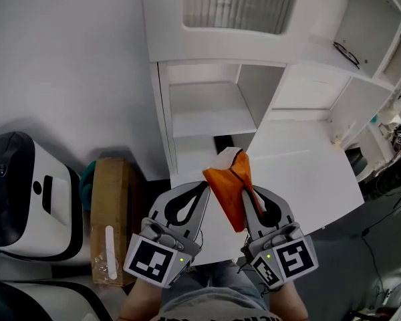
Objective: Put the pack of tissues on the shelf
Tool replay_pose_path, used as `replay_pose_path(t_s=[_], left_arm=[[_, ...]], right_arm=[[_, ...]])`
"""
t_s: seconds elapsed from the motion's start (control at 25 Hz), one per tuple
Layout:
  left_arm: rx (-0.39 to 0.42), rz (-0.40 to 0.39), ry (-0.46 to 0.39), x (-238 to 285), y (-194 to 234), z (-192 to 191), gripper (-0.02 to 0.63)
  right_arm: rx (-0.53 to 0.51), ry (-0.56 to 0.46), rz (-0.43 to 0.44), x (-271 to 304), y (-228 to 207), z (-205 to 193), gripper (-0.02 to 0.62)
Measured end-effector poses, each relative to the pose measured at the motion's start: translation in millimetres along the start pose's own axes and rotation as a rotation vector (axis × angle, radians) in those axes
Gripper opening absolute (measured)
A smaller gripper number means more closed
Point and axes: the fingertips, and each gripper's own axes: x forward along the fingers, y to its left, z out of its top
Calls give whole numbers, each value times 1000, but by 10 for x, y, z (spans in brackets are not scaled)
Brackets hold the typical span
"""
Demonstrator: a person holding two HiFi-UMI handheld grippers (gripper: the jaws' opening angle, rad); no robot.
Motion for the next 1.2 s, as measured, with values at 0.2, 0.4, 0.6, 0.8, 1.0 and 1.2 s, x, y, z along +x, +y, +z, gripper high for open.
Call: replay_pose_path(t_s=[0.2,0.4,0.6,0.8,1.0,1.2], left_arm=[[4,43,1,101,29,12,40],[6,100,-1,195,75,38,40],[5,155,3,273,123,31,40],[7,201,6,358,151,26,40],[1,249,13,413,178,-8,40],[-1,291,26,454,192,-55,40]], right_arm=[[-6,-5,45,118,-112,39,29],[-9,-6,102,254,-213,74,29],[-11,-8,153,393,-301,101,29],[-22,-9,199,532,-400,130,29],[-26,2,235,666,-488,120,29],[-35,-7,267,814,-585,148,29]])
